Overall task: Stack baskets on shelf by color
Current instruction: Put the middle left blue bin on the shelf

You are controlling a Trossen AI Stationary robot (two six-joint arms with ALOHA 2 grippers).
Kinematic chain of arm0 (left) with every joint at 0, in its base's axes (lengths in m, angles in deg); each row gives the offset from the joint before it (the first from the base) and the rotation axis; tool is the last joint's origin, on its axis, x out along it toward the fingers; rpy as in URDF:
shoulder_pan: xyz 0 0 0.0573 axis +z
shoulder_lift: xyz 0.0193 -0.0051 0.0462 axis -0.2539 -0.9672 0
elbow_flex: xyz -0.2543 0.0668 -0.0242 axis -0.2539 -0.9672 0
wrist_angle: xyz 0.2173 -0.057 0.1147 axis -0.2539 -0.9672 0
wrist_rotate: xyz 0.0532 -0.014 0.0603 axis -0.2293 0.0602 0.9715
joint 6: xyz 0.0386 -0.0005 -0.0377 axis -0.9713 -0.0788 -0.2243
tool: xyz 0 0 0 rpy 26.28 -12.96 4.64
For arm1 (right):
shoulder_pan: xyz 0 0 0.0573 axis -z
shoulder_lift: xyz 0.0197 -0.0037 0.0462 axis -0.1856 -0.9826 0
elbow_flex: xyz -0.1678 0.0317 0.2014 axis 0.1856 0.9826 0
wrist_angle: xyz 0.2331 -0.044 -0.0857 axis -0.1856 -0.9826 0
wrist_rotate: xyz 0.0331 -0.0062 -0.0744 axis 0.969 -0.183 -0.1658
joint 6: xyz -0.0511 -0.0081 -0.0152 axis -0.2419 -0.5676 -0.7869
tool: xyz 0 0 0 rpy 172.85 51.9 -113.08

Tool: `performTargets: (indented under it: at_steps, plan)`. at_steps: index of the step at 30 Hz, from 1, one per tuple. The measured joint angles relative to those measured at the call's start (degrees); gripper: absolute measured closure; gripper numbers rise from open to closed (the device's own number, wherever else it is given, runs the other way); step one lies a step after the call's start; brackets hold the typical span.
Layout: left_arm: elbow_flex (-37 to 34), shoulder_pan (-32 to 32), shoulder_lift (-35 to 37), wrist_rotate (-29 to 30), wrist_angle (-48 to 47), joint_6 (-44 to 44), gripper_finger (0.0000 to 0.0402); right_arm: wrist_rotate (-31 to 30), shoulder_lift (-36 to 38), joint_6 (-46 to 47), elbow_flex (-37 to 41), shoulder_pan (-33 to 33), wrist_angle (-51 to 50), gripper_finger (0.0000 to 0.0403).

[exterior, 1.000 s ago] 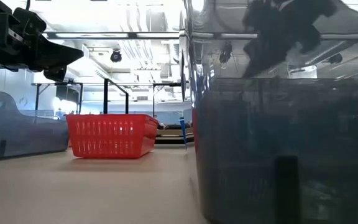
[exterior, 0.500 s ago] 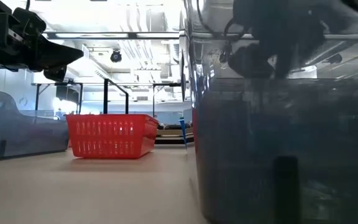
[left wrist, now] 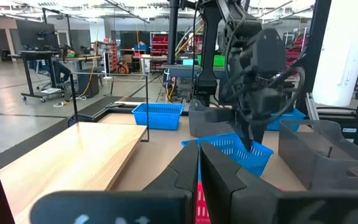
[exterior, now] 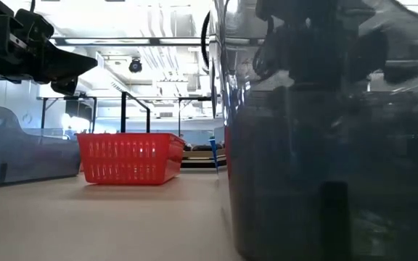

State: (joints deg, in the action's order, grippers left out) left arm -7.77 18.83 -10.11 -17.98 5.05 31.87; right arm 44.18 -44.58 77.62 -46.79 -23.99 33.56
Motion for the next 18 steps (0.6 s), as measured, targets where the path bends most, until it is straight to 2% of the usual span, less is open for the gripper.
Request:
performTargets:
  at_steps: [7, 14, 18]
  plan:
    - [-0.01, -0.01, 0.01, 0.04, 0.00, 0.00, 0.0402, -7.37, -0.99, 1.44, -1.18, -0.10, -0.69, 0.0387]
    - [-0.02, -0.01, 0.00, 0.07, 0.01, 0.00, 0.0402, -14.60, 2.40, 1.85, -8.49, 0.52, -8.22, 0.0394]
    - [-0.02, -0.01, 0.00, 0.06, 0.00, 0.00, 0.0402, -17.67, 4.29, -0.04, -14.74, 3.95, -11.75, 0.0394]
